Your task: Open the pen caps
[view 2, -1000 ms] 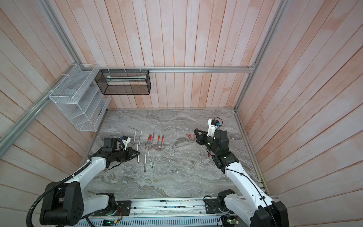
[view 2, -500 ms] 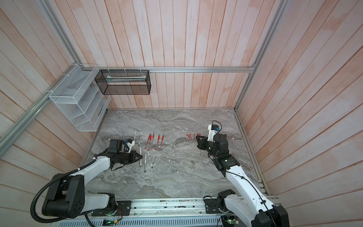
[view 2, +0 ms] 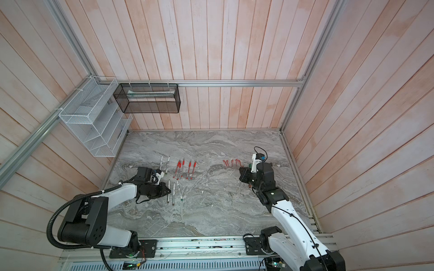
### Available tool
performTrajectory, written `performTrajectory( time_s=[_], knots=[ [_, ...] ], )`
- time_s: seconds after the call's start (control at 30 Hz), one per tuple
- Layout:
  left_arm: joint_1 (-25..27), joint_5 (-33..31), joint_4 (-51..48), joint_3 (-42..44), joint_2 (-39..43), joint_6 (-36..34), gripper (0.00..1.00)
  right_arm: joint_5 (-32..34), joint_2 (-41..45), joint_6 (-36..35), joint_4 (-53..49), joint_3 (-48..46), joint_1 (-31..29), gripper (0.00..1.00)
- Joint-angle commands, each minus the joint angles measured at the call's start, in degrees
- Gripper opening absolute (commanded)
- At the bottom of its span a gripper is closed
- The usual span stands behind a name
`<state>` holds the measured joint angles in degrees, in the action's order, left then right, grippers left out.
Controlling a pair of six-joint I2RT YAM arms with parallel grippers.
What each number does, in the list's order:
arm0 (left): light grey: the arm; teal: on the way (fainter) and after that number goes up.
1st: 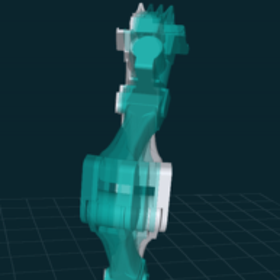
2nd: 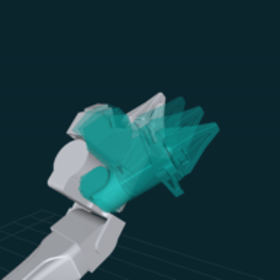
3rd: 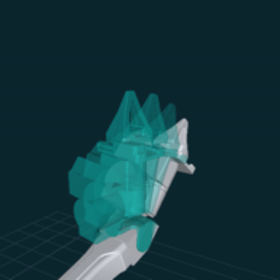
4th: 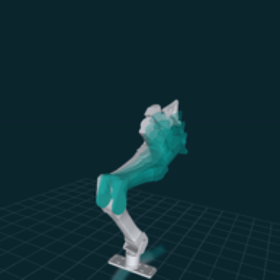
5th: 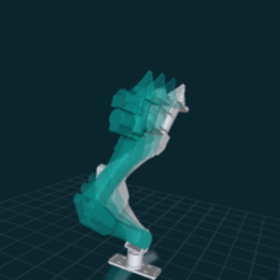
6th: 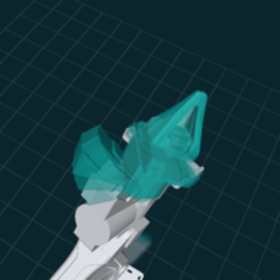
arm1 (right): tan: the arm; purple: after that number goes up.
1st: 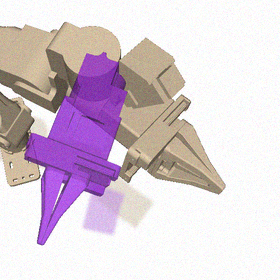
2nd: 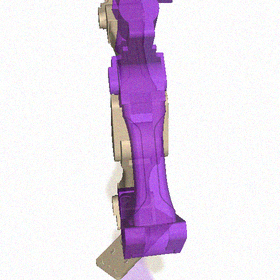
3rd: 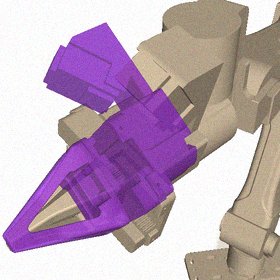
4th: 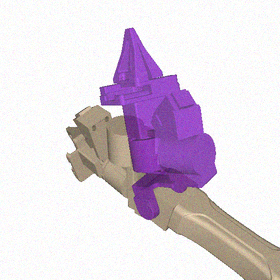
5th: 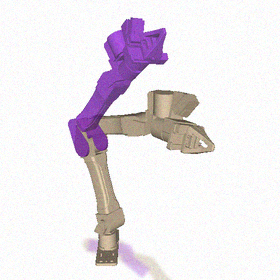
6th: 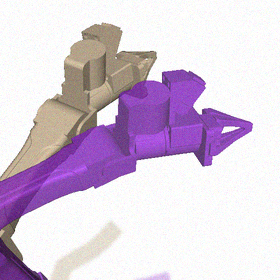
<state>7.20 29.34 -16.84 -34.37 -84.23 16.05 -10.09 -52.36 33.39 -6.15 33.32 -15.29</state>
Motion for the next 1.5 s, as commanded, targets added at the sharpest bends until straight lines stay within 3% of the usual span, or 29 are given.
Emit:
performTrajectory(
  time_s=[0.0, 0.17, 0.5, 0.67, 1.03, 1.13, 1.47],
  knots=[
    [0.09, -3.15, -0.42, -0.26, -2.23, -0.73, 0.04, 1.6, -1.28, -2.16, -4.04, -1.6, 0.99, 0.0],
    [0.01, -4.24, -1.2, -0.1, -0.33, -0.41, 0.2, 1.21, -2.59, -1.75, -4.77, -2.65, 2.25, 0.0],
    [-0.08, -4.53, -0.18, 1.8, 5.38, -0.22, 0.25, 2.22, -7.76, -4.06, -7.2, -0.02, 3.64, 0.0],
    [-0.55, -5.93, 0.73, 1.5, 10.44, -2.54, 0.37, 3.3, -10.49, -3.68, -9.61, 1.39, 4.81, 0.0],
    [-10.44, -2.9, 6.99, 2.94, 23.12, -6.78, 0.64, 4.37, -20.5, -5.12, -9.76, 4.27, 5.0, 0.0],
    [-11.39, -3.2, 6.01, 2.03, 24.41, -9.47, 0.72, 3.91, -23.94, -4.83, -9.37, 4.95, 5.0, 0.0],
    [-12.65, -5.5, 4.51, 0.89, 25.31, -12.84, 0.82, 4.81, -32.0, -6.12, -9.2, 6.9, 4.87, 0.0]
  ],
)
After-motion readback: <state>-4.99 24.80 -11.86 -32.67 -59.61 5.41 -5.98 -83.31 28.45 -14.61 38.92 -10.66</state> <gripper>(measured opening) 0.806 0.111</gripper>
